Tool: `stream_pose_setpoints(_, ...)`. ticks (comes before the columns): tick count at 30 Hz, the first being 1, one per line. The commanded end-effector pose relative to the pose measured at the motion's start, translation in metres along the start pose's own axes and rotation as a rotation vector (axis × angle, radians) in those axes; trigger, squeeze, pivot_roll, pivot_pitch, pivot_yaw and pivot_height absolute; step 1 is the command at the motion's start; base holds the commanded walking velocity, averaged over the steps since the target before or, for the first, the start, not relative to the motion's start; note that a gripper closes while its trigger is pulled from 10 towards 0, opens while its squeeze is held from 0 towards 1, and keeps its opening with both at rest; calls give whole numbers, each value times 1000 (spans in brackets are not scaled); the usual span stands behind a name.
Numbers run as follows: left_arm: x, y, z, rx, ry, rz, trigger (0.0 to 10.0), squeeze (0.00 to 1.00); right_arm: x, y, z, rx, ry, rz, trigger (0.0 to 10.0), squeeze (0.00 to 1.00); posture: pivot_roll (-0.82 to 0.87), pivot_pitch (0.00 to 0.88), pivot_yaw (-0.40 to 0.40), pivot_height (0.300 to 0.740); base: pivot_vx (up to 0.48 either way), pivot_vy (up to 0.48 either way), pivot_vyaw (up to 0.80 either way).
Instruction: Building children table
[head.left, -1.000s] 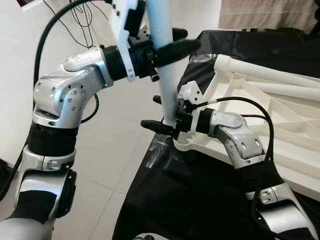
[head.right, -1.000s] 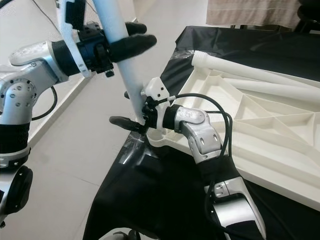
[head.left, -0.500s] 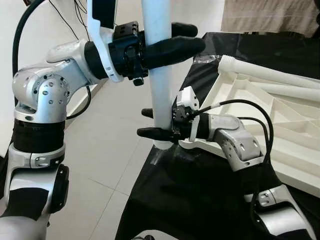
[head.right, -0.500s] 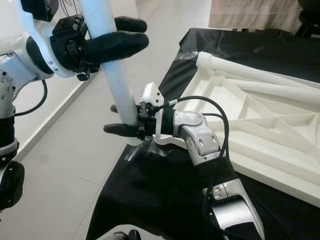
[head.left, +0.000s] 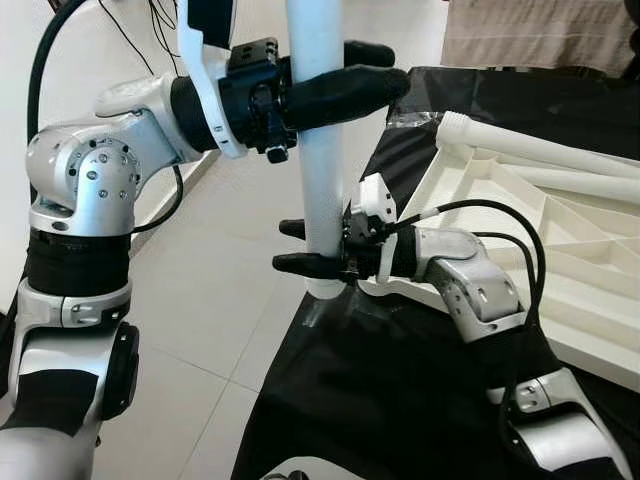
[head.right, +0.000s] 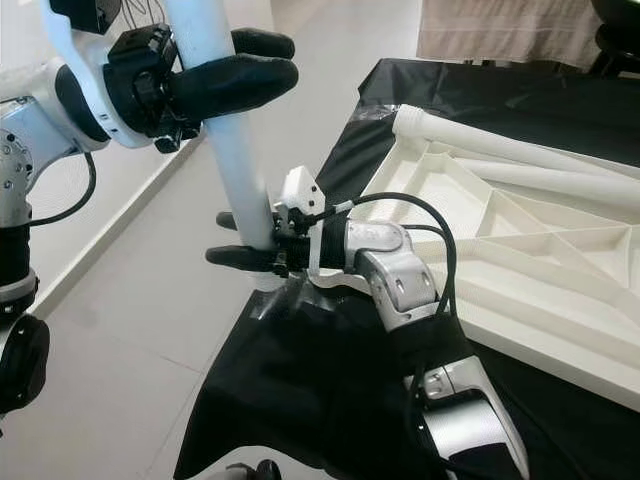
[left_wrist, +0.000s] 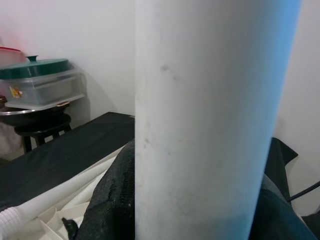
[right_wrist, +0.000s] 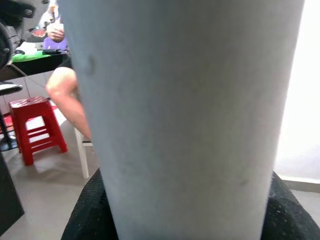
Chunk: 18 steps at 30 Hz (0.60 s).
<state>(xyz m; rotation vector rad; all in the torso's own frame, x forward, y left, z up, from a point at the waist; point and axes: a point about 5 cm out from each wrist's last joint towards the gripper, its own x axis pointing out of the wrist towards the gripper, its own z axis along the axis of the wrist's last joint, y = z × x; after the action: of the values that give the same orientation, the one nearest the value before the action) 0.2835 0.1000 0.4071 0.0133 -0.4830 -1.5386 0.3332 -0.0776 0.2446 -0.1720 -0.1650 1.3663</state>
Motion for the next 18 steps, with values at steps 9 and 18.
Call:
stream_pose_setpoints(9, -12, 30, 20, 66, -167, 246, 10000, 1000, -12, -30, -1, 48, -30, -340, 0, 0, -35, 175, 81, 740, 0, 0, 0)
stream_pose_setpoints(18, -74, 38, 44, 225, -233, 652, 10000, 1000, -34, -50, 3, 61, -60, -546, 0, 0, -45, 182, 62, 740, 0, 0, 0)
